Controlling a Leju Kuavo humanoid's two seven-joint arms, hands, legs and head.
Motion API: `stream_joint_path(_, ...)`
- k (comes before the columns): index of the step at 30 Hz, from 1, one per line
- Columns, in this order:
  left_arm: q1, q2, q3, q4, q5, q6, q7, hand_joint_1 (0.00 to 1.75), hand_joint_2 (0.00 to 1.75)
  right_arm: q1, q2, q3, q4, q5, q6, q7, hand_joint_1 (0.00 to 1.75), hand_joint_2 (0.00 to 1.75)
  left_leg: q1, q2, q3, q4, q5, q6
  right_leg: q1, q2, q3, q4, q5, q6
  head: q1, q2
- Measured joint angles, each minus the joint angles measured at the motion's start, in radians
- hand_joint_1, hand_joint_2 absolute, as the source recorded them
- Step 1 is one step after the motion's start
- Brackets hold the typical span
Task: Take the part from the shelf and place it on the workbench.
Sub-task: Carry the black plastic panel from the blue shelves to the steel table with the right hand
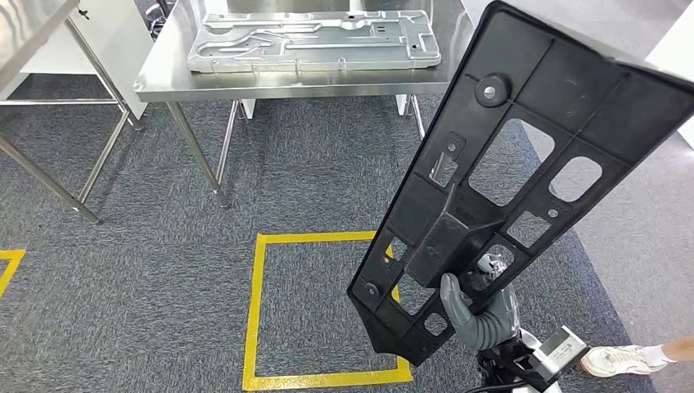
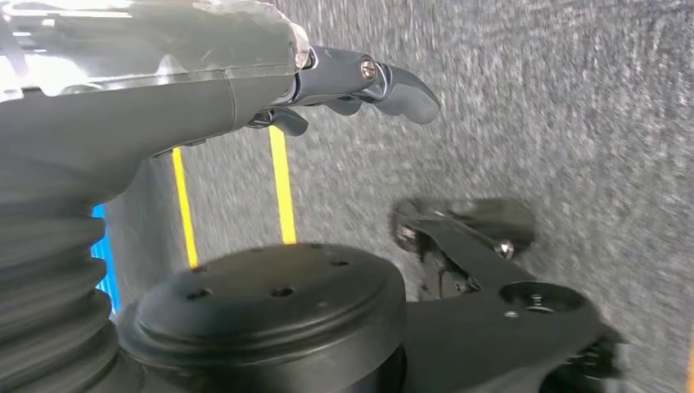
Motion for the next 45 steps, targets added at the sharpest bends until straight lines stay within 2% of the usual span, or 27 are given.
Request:
stream_joint_path(1,0.000,0.000,0.004,0.000,0.007,-0.004,0.000,0.00,1.75,0.001,0.000,0.000,0.000,0.000,0.001,0.000,1.75,1.75,0.000,0.000,-0.007,0.009,0.010,-0.001,0.000,0.002,0.000,0.002,-0.001,0.000,0.000,0.000)
stream_joint_path(2,0.000,0.000,0.008,0.000,0.012,-0.008,-0.001,0.00,1.75,0.001,0.000,0.001,0.000,0.000,0.002,0.000,1.75,1.75,0.001,0.000,0.005,-0.022,0.038,-0.001,0.000,0.004,0.001,0.005,-0.004,0.001,0.000,0.000)
stream_joint_path(4,0.001,0.000,0.016,0.000,0.020,-0.014,-0.003,0.00,1.75,0.001,0.000,0.003,0.000,-0.001,0.004,-0.001,1.75,1.75,0.003,-0.002,0.061,-0.149,0.108,0.004,0.000,0.009,0.001,0.013,-0.009,0.007,0.000,0.000)
stream_joint_path(6,0.001,0.000,0.021,0.000,0.026,-0.024,-0.008,0.00,1.75,0.000,0.000,0.005,0.000,-0.002,0.004,-0.003,1.75,1.75,0.002,-0.006,0.098,-0.241,0.140,0.013,0.003,0.013,-0.005,0.023,-0.013,0.017,0.000,0.000)
stream_joint_path(9,0.001,0.000,0.025,0.000,0.029,-0.035,-0.012,0.00,1.75,0.004,-0.001,0.005,0.000,-0.003,0.000,-0.009,1.75,1.75,-0.001,-0.007,0.099,-0.259,0.143,0.033,0.004,0.014,-0.011,0.025,-0.012,0.034,0.000,0.000)
stream_joint_path(11,0.001,0.000,0.026,0.000,0.030,-0.037,-0.013,0.00,1.75,0.006,-0.001,0.005,0.000,-0.004,-0.004,-0.013,1.75,1.75,0.002,-0.006,0.100,-0.266,0.150,0.045,0.003,0.010,-0.025,0.058,-0.038,0.045,0.000,0.000)
stream_joint_path(14,0.001,0.000,0.029,0.000,0.031,-0.040,-0.016,0.00,1.75,0.005,-0.001,0.005,0.000,-0.004,-0.006,-0.015,1.75,1.75,0.001,-0.003,0.097,-0.268,0.153,0.052,0.000,0.005,-0.108,0.237,-0.129,0.056,0.000,0.000)
stream_joint_path(15,0.001,0.000,0.031,0.000,0.032,-0.041,-0.017,0.00,1.75,0.005,-0.001,0.005,0.001,-0.005,-0.005,-0.015,1.75,1.75,0.000,-0.003,0.097,-0.267,0.153,0.053,-0.001,0.005,-0.133,0.289,-0.144,0.057,0.000,0.000)
stream_joint_path(16,0.002,0.000,0.032,0.000,0.033,-0.041,-0.018,0.00,1.75,0.005,-0.001,0.005,0.003,-0.005,-0.005,-0.015,1.75,1.75,-0.002,-0.003,0.097,-0.267,0.153,0.053,-0.001,0.005,-0.142,0.308,-0.140,0.056,0.000,0.000)
stream_joint_path(17,0.002,0.000,0.034,0.000,0.035,-0.042,-0.019,0.00,1.75,0.004,-0.001,0.005,0.004,-0.005,-0.005,-0.015,1.75,1.75,-0.003,-0.003,0.098,-0.267,0.153,0.053,-0.001,0.005,-0.130,0.284,-0.117,0.053,0.000,0.000)
stream_joint_path(19,0.001,-0.001,0.036,0.000,0.038,-0.044,-0.022,0.00,1.75,-0.001,-0.002,0.005,0.006,-0.005,-0.005,-0.016,1.75,1.75,-0.006,-0.003,0.102,-0.268,0.153,0.052,0.004,0.003,-0.062,0.148,-0.050,0.038,0.000,0.000)
stream_joint_path(21,0.000,-0.003,0.038,0.000,0.039,-0.046,-0.024,0.00,1.75,-0.008,-0.003,0.005,0.007,-0.005,-0.005,-0.016,1.75,1.75,-0.010,-0.003,0.101,-0.267,0.153,0.048,0.012,-0.002,-0.011,0.040,-0.015,0.024,0.000,0.000)
stream_joint_path(23,0.000,-0.005,0.039,0.000,0.039,-0.047,-0.024,0.00,1.75,-0.012,-0.004,0.005,0.007,-0.006,-0.005,-0.016,1.75,1.75,-0.010,-0.001,0.100,-0.270,0.154,0.039,0.018,-0.004,-0.003,0.017,-0.012,0.017,0.000,0.000)
stream_joint_path(25,0.000,-0.006,0.040,0.000,0.040,-0.049,-0.022,0.00,1.75,-0.012,-0.004,0.005,0.007,-0.006,-0.005,-0.017,1.75,1.75,-0.010,0.000,0.101,-0.269,0.151,0.027,0.013,-0.003,0.001,0.004,-0.004,0.008,0.000,0.000)
stream_joint_path(26,-0.001,-0.006,0.041,0.000,0.040,-0.049,-0.020,0.00,1.75,-0.012,-0.005,0.005,0.008,-0.007,-0.004,-0.018,1.75,1.75,-0.011,-0.001,0.095,-0.253,0.137,0.022,0.010,-0.003,0.004,-0.004,0.001,0.003,0.000,0.000)
stream_joint_path(27,-0.001,-0.006,0.041,0.000,0.041,-0.049,-0.019,0.00,1.75,-0.013,-0.005,0.005,0.008,-0.007,-0.004,-0.019,1.75,1.75,-0.011,-0.002,0.079,-0.215,0.112,0.018,0.006,-0.004,0.006,-0.011,0.005,0.000,0.000,0.000)
stream_joint_path(29,0.000,-0.006,0.042,0.000,0.044,-0.051,-0.018,0.00,1.75,-0.013,-0.005,0.005,0.009,-0.008,-0.004,-0.020,1.75,1.75,-0.006,-0.003,0.023,-0.088,0.045,0.011,0.006,-0.005,0.006,-0.013,0.006,-0.004,0.000,0.000)
stream_joint_path(30,0.001,-0.006,0.042,0.000,0.046,-0.053,-0.018,0.00,1.75,-0.012,-0.005,0.005,0.010,-0.008,-0.003,-0.020,1.75,1.75,-0.004,-0.003,-0.005,-0.026,0.020,0.007,0.006,-0.005,0.005,-0.012,0.006,-0.004,0.000,0.000)
stream_joint_path(31,0.003,-0.006,0.043,0.000,0.046,-0.056,-0.018,0.00,1.75,-0.012,-0.006,0.005,0.011,-0.009,-0.003,-0.020,1.75,1.75,-0.003,-0.003,-0.020,0.006,0.015,0.004,0.006,-0.004,0.004,-0.010,0.005,-0.004,0.000,0.000)
stream_joint_path(32,0.004,-0.006,0.043,0.000,0.046,-0.058,-0.018,0.00,1.75,-0.012,-0.006,0.005,0.013,-0.009,-0.002,-0.020,1.75,1.75,-0.001,-0.003,-0.017,0.000,0.029,0.002,0.006,-0.002,0.004,-0.008,0.004,-0.004,0.000,0.000)
stream_joint_path(33,0.004,-0.006,0.043,0.000,0.046,-0.059,-0.018,0.00,1.75,-0.012,-0.006,0.005,0.014,-0.009,-0.001,-0.020,1.75,1.75,0.001,-0.003,0.006,-0.047,0.061,0.002,0.006,-0.001,0.004,-0.005,0.002,-0.002,0.000,0.000)
stream_joint_path(34,0.004,-0.005,0.043,0.000,0.046,-0.060,-0.018,0.00,1.75,-0.012,-0.006,0.005,0.014,-0.009,0.000,-0.020,1.75,1.75,0.003,-0.003,0.042,-0.120,0.098,0.002,0.005,0.001,0.004,0.000,-0.001,0.001,0.000,0.000)
stream_joint_path(36,0.003,-0.004,0.043,0.000,0.047,-0.061,-0.018,0.00,1.75,-0.013,-0.006,0.005,0.015,-0.009,0.004,-0.021,1.75,1.75,0.002,-0.004,0.099,-0.239,0.140,0.010,0.008,0.003,0.002,0.011,-0.007,0.009,0.000,0.000)
stream_joint_path(37,0.002,-0.004,0.043,0.000,0.047,-0.061,-0.018,0.00,1.75,-0.013,-0.006,0.005,0.015,-0.009,0.006,-0.021,1.75,1.75,0.001,-0.005,0.110,-0.264,0.144,0.015,0.010,0.003,0.000,0.014,-0.009,0.014,0.000,0.000)
stream_joint_path(41,0.003,-0.005,0.043,0.000,0.049,-0.060,-0.018,0.00,1.75,-0.015,-0.006,0.005,0.014,-0.009,0.010,-0.021,1.75,1.75,0.000,-0.004,0.112,-0.276,0.150,0.040,0.006,0.003,-0.007,0.028,-0.020,0.035,0.000,0.000)
stream_joint_path(43,0.001,-0.005,0.043,0.000,0.049,-0.059,-0.018,0.00,1.75,-0.016,-0.006,0.006,0.014,-0.009,0.009,-0.021,1.75,1.75,0.003,-0.003,0.111,-0.281,0.155,0.048,0.002,0.002,-0.045,0.113,-0.073,0.046,0.000,0.000)
stream_joint_path(45,0.002,-0.005,0.043,0.000,0.049,-0.059,-0.018,0.00,1.75,-0.017,-0.007,0.006,0.016,-0.009,0.009,-0.022,1.75,1.75,0.003,-0.002,0.109,-0.281,0.156,0.049,-0.001,0.002,-0.111,0.252,-0.135,0.054,0.000,0.000)
